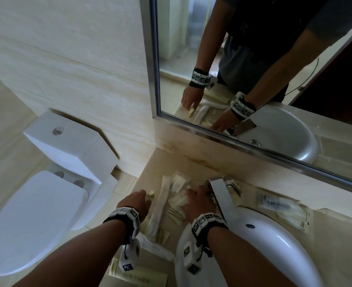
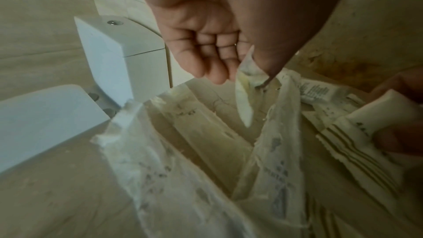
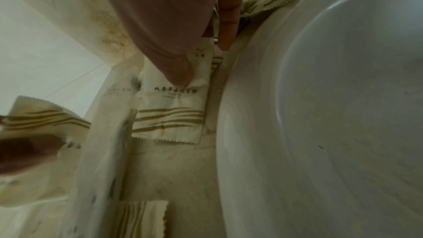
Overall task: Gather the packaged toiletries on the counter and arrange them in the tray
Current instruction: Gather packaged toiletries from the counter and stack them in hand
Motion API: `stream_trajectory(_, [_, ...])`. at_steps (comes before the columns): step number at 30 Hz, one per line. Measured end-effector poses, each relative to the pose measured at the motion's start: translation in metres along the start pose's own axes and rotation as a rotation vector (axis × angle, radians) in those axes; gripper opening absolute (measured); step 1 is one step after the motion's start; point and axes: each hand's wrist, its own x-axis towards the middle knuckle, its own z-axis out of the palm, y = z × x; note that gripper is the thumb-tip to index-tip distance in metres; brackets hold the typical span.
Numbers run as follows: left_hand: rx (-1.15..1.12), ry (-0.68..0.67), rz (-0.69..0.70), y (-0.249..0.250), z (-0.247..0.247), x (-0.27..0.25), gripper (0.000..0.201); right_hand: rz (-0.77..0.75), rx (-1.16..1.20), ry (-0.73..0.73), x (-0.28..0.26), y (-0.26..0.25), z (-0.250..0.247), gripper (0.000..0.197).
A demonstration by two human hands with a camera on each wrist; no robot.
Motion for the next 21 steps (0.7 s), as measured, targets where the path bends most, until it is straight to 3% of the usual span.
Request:
stream_trajectory(8, [-0.114,-0.025,0.048,0.006,-0.007,-0.009,0.031,0.022,-0.021,-0.1,-0.001,-0.003,0.001,0.037])
stream_trajectory(13, [-0.163,-0.033,0.024,0.011,-0.013,-0.012,0.023,-0.005,0.039,0.081,-0.015,-0.002,0.002,0.03])
stream_trajectory(21, [-0.297,-0.006,-0.044,0.021,-0.026,-0.027,0.04,-0.065,0.308,0.215,-0.059,-0.004,-0.017,0.026])
